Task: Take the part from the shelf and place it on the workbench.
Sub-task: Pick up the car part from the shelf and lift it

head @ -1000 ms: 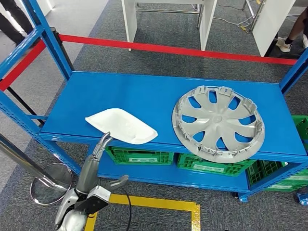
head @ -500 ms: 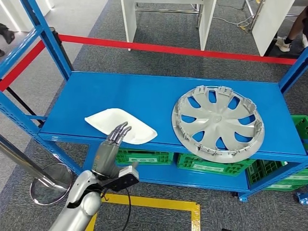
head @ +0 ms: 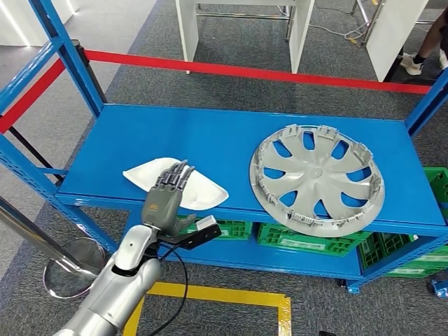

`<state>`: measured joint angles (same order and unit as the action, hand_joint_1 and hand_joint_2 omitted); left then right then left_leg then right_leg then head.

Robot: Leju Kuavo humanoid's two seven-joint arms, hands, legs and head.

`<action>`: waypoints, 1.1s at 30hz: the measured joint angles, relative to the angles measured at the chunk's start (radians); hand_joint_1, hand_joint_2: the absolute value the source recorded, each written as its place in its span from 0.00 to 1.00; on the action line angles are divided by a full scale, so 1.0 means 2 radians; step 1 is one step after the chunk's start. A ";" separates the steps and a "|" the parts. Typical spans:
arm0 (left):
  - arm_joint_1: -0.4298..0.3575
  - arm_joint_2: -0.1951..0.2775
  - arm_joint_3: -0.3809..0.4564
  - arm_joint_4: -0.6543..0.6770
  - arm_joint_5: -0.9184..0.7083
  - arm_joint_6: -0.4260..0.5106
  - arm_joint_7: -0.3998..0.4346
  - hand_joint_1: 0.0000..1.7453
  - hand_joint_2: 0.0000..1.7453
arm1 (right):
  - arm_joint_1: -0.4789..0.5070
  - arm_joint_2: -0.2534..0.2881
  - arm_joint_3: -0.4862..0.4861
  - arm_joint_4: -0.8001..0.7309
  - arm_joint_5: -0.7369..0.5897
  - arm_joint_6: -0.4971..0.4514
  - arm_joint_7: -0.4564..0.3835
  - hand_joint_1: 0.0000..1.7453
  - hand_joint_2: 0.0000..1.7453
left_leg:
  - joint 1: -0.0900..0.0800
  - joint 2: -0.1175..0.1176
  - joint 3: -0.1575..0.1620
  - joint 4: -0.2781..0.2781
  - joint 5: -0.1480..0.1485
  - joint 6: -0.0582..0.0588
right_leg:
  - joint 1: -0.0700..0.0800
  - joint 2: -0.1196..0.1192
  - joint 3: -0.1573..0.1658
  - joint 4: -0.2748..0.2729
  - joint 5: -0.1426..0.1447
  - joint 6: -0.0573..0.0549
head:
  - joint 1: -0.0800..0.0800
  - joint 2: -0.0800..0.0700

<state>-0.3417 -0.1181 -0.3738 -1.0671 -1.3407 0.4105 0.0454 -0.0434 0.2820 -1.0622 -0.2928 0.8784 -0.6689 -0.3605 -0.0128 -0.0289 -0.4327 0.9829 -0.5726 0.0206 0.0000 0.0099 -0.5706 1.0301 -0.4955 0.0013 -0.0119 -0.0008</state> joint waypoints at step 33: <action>-0.115 0.055 -0.151 0.154 -0.115 0.005 0.184 1.00 1.00 | -0.003 -0.014 -0.003 0.007 0.027 0.026 0.005 0.00 1.00 | 0.000 0.000 0.001 0.000 0.000 0.000 | 0.000 0.000 0.000 0.000 0.000 0.000 | 0.000 0.000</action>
<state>-0.5716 -0.0074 -0.6752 -0.7585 -1.5706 0.4211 0.4132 -0.0486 0.2548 -1.0690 -0.2796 0.9320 -0.6161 -0.3499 -0.0128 -0.0290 -0.4313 0.9830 -0.5724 0.0204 0.0000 0.0098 -0.5700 1.0303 -0.4955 0.0013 -0.0119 -0.0008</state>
